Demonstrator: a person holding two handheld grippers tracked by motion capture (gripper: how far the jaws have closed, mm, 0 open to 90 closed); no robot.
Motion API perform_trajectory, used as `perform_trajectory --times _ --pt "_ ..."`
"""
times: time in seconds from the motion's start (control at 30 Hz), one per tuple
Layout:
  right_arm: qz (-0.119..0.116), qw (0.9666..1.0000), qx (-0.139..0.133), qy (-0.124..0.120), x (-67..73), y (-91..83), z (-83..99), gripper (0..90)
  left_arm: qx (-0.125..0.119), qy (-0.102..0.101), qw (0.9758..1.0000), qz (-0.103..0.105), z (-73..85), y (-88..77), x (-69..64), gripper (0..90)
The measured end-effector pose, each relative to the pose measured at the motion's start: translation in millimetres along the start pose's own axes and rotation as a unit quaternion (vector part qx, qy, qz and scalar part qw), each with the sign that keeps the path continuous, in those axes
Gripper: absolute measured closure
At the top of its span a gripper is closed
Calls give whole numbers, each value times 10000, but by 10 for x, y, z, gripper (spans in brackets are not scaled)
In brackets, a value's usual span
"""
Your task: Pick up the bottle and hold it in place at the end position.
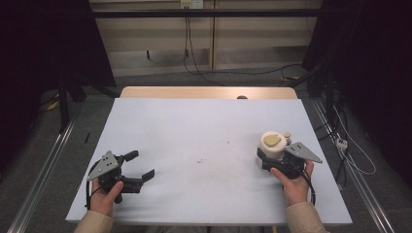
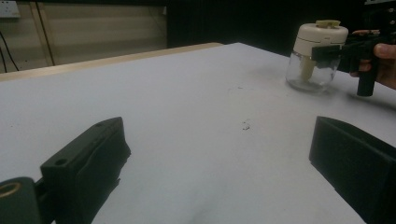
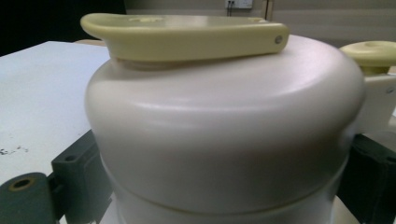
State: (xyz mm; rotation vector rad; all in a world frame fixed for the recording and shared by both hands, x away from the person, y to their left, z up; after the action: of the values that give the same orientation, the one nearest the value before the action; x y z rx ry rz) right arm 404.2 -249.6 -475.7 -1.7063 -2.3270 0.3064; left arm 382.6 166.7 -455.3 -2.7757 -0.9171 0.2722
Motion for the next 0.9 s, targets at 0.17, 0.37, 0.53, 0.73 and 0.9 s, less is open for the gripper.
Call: perform_trajectory --times 0.17,0.37,0.53,0.73,0.9 --pt "-86 9999 -91 20 57 17 -38 66 -32 -13 10000 22 -6 -2 -2 38" --pt "-164 9995 -252 118 93 34 -115 67 -45 -23 10000 26 -12 8 2 38" --pt "-196 9992 -338 35 167 94 -187 67 -62 -14 10000 31 -23 22 2 38" --pt "-274 9988 -406 -22 311 189 -270 67 -100 -21 9999 55 -38 46 8 38" --pt "-339 9984 -458 -29 434 280 -315 67 -120 -48 9999 69 -43 50 12 38"
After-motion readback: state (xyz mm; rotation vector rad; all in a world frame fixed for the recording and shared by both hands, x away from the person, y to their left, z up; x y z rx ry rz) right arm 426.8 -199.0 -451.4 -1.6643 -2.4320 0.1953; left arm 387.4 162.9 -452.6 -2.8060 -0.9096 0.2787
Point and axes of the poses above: each handheld gripper's, and its own axes: y roughly forward along the jaws, z roughly out of its underside, x roughly to its left, the point moved 9 cm from there along y, roughly forward along the jaws
